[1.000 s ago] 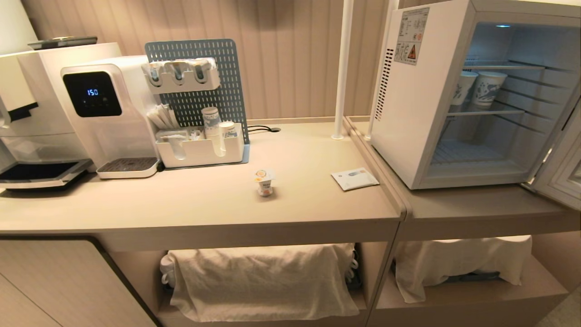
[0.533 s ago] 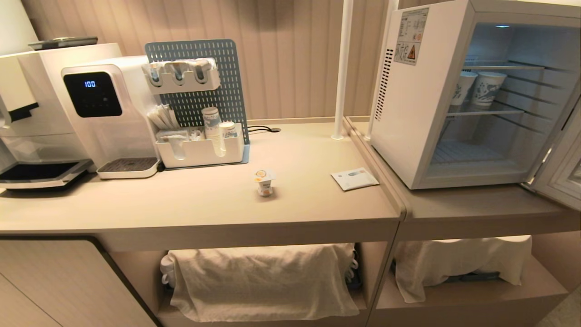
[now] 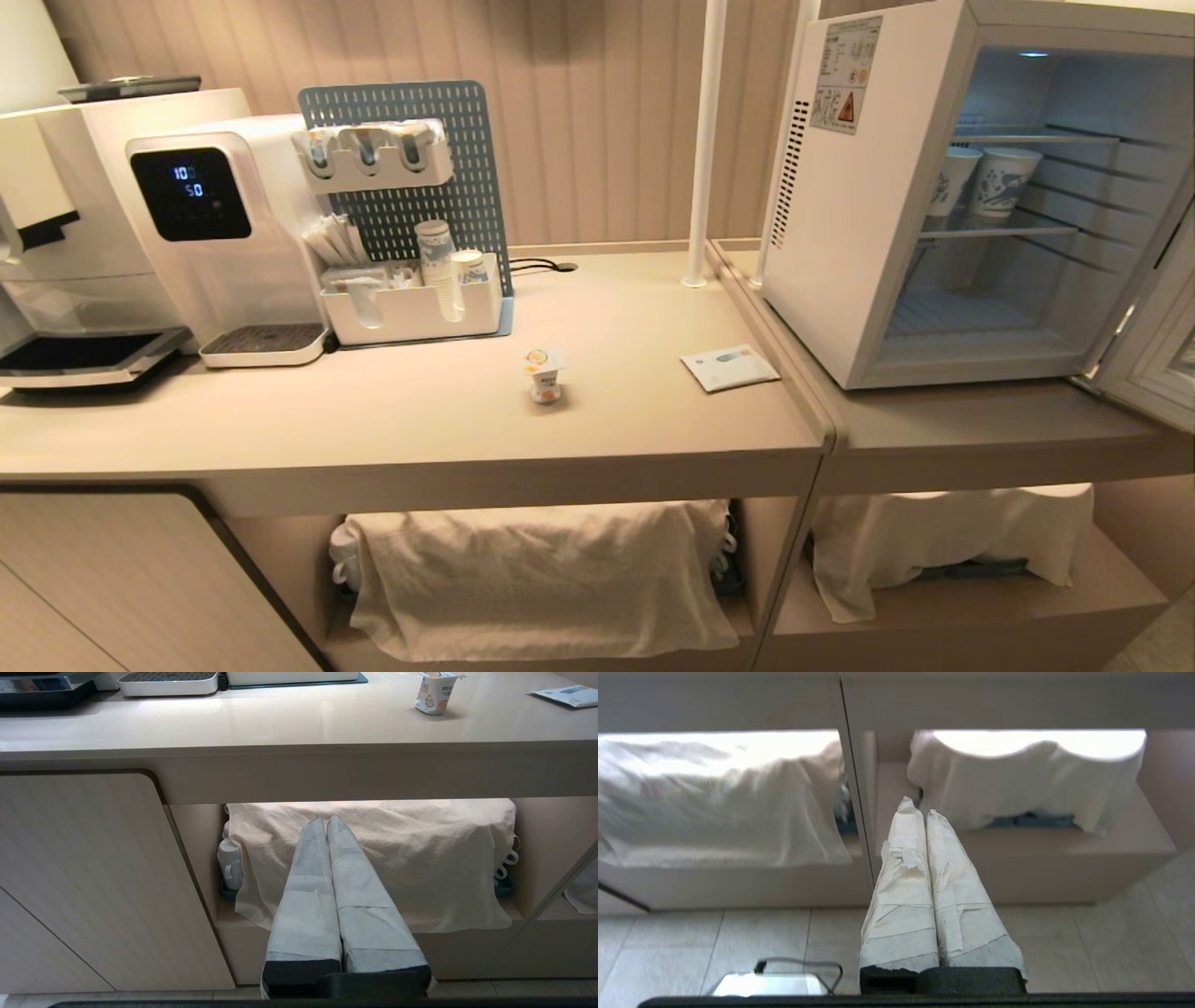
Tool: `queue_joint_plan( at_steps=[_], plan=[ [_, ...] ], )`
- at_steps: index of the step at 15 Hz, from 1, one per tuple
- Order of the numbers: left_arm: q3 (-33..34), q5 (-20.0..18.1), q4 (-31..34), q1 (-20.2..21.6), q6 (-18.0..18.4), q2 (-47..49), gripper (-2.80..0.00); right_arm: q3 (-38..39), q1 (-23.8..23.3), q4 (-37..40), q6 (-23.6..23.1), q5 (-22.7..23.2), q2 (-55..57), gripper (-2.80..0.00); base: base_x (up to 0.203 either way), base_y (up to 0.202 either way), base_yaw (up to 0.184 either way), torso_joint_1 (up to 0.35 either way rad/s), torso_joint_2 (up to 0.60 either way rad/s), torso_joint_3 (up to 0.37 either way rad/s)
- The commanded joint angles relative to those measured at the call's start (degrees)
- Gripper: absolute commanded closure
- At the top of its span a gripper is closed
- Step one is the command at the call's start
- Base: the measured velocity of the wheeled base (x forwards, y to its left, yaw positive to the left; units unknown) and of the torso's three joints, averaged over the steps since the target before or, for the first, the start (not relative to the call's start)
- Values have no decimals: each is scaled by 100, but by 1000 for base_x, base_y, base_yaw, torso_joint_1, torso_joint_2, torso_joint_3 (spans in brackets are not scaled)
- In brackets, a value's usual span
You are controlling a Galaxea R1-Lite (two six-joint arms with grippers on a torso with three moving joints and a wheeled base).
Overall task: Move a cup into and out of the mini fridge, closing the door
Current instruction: Put the yoghurt in the freezer
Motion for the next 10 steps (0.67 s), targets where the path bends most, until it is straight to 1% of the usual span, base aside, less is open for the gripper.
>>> queue_joint_plan(
  at_steps=[1,3,5,6,8,9,10],
  plan=[
    [0,1,0,0,-2,0,0,190,2,-507,-52,57,17,0,0,0,0,0,0,0],
    [0,1,0,0,1,0,0,366,2,-912,-68,95,17,0,0,0,0,0,0,0],
    [0,1,0,0,1,0,0,417,2,-935,18,114,17,0,0,0,0,0,0,0],
    [0,1,0,0,1,0,0,420,2,-908,12,252,17,0,0,0,0,0,0,0],
    [0,1,0,0,0,0,0,456,-23,-784,-62,674,17,0,0,0,0,0,0,0],
    [0,1,0,0,0,0,0,438,-25,-618,-139,714,17,0,0,0,0,0,0,0],
    [0,1,0,0,-8,0,0,453,-77,-649,-136,740,17,0,0,0,0,0,0,0]
  ],
)
